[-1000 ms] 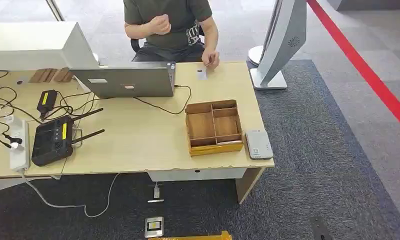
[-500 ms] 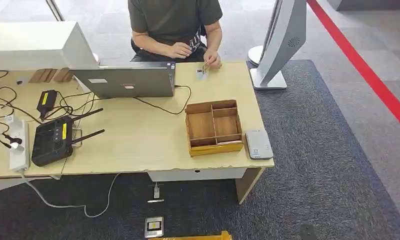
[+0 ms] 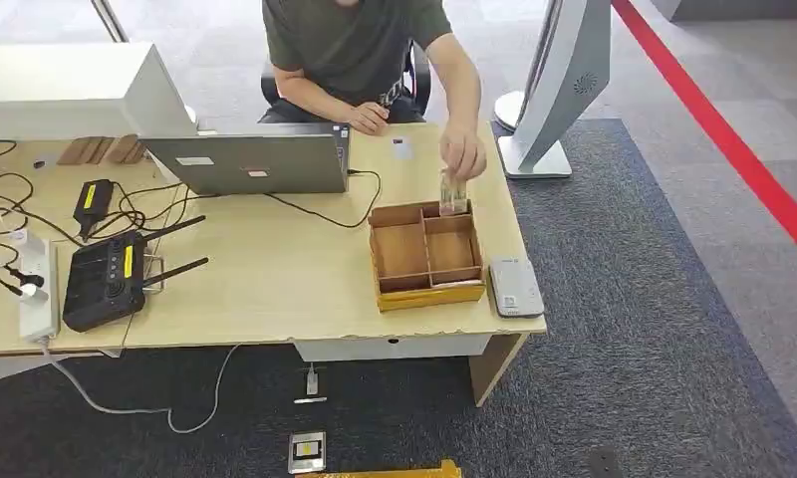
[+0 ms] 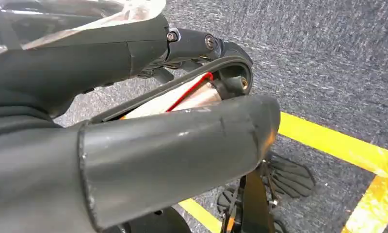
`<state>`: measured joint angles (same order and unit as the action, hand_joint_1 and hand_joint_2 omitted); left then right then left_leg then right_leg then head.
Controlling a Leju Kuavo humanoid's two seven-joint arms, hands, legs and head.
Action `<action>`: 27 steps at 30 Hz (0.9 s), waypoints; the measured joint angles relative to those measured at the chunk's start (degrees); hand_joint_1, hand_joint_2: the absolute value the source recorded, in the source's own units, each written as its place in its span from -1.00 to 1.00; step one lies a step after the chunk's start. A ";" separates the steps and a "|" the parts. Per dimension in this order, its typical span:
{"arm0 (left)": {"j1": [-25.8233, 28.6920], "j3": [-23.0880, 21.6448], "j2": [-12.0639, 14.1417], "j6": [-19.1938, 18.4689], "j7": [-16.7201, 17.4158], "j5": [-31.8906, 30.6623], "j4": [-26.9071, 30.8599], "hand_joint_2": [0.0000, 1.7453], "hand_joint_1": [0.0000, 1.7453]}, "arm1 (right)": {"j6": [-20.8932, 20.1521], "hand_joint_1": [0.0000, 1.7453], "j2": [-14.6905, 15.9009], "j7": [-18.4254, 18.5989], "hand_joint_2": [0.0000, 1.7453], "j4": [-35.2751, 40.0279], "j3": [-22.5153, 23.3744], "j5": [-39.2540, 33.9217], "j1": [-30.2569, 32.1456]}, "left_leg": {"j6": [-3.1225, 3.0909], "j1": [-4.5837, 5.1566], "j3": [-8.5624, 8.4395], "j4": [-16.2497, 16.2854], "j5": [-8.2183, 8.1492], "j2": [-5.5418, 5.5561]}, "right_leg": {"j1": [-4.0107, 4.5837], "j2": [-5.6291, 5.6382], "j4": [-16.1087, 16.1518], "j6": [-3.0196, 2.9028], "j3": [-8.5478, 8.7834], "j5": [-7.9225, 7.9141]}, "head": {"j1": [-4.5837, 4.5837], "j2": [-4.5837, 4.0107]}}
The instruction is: Pass the card to the sensor for recognition and then transmit it.
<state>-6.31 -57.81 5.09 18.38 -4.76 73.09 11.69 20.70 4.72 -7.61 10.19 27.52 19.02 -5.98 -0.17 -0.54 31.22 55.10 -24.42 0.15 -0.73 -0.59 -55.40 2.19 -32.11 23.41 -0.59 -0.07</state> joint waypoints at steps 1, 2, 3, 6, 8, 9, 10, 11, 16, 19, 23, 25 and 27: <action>0.00 0.00 0.04 0.09 0.13 -0.13 0.00 -1.00 -1.00 | -0.26 -1.00 -0.04 -0.15 -1.00 0.00 0.00 0.02 0.00 | 0.00 0.00 0.00 0.00 0.00 0.00 | 0.00 0.00 0.00 0.00 0.00 0.00 | 0.00 0.00; 0.00 0.00 0.09 0.15 0.22 -0.26 0.00 -1.00 -1.00 | -0.33 -1.00 -0.07 -0.33 -1.00 0.00 0.00 0.13 0.00 | 0.00 0.00 0.00 0.00 0.00 0.00 | 0.00 0.00 0.00 0.00 0.00 0.00 | 0.00 0.00; 0.00 0.00 0.13 0.15 0.33 -0.46 0.00 -1.00 -1.00 | -0.39 -1.00 -0.07 -0.42 -1.00 -0.02 0.00 0.20 0.00 | 0.00 0.00 0.00 0.00 0.00 0.00 | 0.00 0.00 0.00 0.00 0.00 0.00 | 0.00 0.00; 0.00 0.00 0.15 0.15 0.66 -0.87 0.00 -1.00 -1.00 | -0.28 -1.00 -0.07 0.15 -1.00 -0.02 0.00 0.28 0.00 | 0.00 0.00 0.00 0.00 0.00 0.00 | 0.00 0.00 0.00 0.00 0.00 0.00 | 0.00 0.00; 0.00 0.00 0.15 0.15 0.92 -0.96 0.00 -1.00 -1.00 | -0.09 -1.00 -0.07 0.94 -1.00 -0.02 0.00 0.33 0.00 | 0.00 0.00 0.00 0.00 0.00 0.00 | 0.00 0.00 0.00 0.00 0.00 0.00 | 0.00 0.00; 0.00 0.00 0.15 0.15 1.03 -0.98 0.00 -1.00 -1.00 | 0.00 -1.00 -0.07 1.36 -1.00 -0.02 0.00 0.35 0.00 | 0.00 0.00 0.00 0.00 0.00 0.00 | 0.00 0.00 0.00 0.00 0.00 0.00 | 0.00 0.00; 0.00 0.00 0.15 0.15 1.25 -1.12 0.00 -1.00 -1.00 | 0.05 -1.00 -0.07 1.94 -1.00 -0.02 0.00 0.35 0.01 | 0.00 0.00 0.00 0.00 0.00 0.00 | 0.00 0.00 0.00 0.00 0.00 0.00 | 0.00 0.00; -0.01 0.00 0.15 0.15 1.53 -1.20 0.00 -1.00 -1.00 | 0.05 -1.00 -0.07 2.49 -1.00 -0.04 0.02 0.37 0.01 | 0.00 0.00 0.00 0.00 0.00 0.00 | 0.00 0.00 0.00 0.00 0.00 0.00 | 0.00 0.00; -0.01 0.00 0.15 0.48 2.01 -1.46 0.00 -1.00 -1.00 | -0.26 -1.00 -0.07 3.15 -1.00 -0.24 0.02 0.63 0.01 | 0.00 0.00 0.00 0.00 0.00 0.00 | 0.00 0.00 0.00 0.00 0.00 0.00 | 0.00 0.00; -0.01 0.00 0.15 0.70 2.23 -1.49 0.00 -1.00 -1.00 | -0.61 -1.00 -0.07 3.10 -1.00 -0.28 0.02 0.46 0.02 | 0.00 0.00 -0.01 0.00 0.00 0.00 | 0.00 0.00 0.00 0.00 0.00 0.00 | 0.00 0.00; -0.01 0.00 0.15 0.81 2.32 -1.46 0.00 -1.00 -1.00 | -1.35 -1.00 -0.07 2.86 -1.00 -0.28 0.02 0.41 0.02 | 0.00 0.00 -0.01 0.00 0.00 0.00 | 0.00 0.00 0.00 0.00 0.00 0.00 | 0.00 0.00; -0.01 0.00 0.15 0.81 2.34 -1.46 0.00 -1.00 -1.00 | -1.31 -1.00 -0.07 2.95 -1.00 -0.31 0.02 0.37 0.02 | 0.00 0.00 0.00 0.00 0.00 0.00 | 0.00 0.00 0.00 0.00 0.00 0.00 | 0.00 0.00; -0.01 0.00 0.15 0.81 2.82 -1.42 0.00 -1.00 -1.00 | -1.24 -1.00 -0.07 3.13 -1.00 -0.39 0.02 0.35 0.02 | 0.00 0.00 -0.01 0.00 0.00 0.00 | 0.00 0.00 0.00 0.00 0.00 0.00 | 0.00 0.00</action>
<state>-6.32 -57.81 5.25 19.19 -1.94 71.67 11.69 19.45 4.66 -4.48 9.79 27.54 19.37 -5.96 -0.17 -0.54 31.21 55.10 -24.42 0.15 -0.73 -0.59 -55.40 2.19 -32.10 23.41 -0.59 -0.07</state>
